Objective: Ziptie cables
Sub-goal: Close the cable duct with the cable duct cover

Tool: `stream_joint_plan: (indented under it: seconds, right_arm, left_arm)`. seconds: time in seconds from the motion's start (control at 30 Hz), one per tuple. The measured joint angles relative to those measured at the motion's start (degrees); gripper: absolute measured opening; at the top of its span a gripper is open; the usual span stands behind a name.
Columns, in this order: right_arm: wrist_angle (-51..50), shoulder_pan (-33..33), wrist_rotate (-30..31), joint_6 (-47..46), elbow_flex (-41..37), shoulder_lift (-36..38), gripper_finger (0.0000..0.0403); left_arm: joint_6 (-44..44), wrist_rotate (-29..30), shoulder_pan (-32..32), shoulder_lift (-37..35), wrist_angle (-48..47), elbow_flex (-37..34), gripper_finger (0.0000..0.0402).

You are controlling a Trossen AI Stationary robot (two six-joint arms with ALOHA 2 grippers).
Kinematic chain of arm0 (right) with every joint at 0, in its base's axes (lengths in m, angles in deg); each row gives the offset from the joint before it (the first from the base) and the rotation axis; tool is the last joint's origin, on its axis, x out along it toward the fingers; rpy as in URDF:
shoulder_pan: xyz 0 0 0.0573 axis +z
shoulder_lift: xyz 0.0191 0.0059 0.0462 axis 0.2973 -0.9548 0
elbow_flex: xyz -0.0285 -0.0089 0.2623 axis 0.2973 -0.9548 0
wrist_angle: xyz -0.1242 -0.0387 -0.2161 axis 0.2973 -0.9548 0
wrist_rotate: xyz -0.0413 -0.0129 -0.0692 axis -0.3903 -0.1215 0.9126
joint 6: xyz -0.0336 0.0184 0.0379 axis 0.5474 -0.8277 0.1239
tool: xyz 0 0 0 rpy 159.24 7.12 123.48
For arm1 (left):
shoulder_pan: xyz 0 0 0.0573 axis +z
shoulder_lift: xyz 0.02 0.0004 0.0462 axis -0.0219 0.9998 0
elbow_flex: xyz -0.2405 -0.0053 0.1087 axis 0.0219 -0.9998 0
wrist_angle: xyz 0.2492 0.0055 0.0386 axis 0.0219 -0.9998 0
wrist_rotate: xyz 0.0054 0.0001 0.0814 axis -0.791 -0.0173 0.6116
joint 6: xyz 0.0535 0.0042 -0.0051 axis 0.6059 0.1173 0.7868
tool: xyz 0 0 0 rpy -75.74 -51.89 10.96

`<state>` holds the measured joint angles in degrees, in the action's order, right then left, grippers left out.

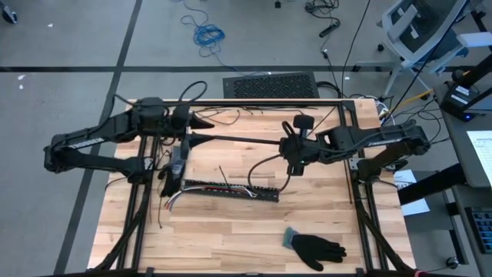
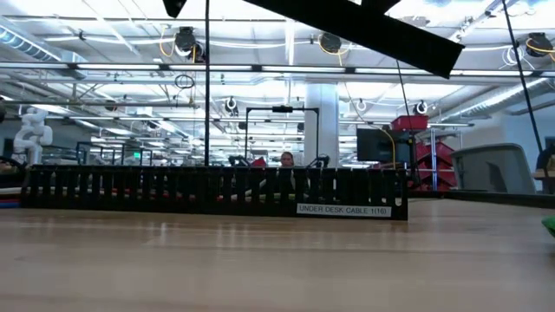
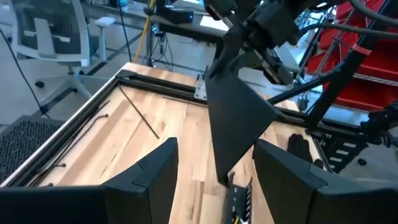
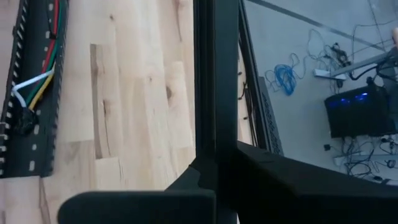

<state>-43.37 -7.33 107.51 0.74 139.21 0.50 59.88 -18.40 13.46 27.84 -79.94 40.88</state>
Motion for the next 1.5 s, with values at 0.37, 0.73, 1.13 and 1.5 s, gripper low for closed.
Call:
stream_joint_plan:
  seconds: [0.37,0.73,1.13,1.5]
  right_arm:
    - [3.5,-1.8,-2.4,4.2,0.0,-0.4,0.0]
    - [4.2,-1.7,-2.8,4.4,0.0,-0.4,0.0]
    - [4.3,-1.4,-2.6,3.8,0.0,-0.3,0.0034]
    - [14.2,-2.5,-0.3,0.4,0.0,-0.4,0.0198]
  left_arm:
    - [-0.3,-4.3,-0.3,2.5,4.3,0.0,0.0203]
    - [10.6,-3.6,-1.7,3.3,0.2,0.0,0.0019]
    - [10.2,-0.6,-1.7,3.3,2.2,0.0,0.0003]
    - [16.1,1.4,-1.8,3.3,0.4,0.0,0.0]
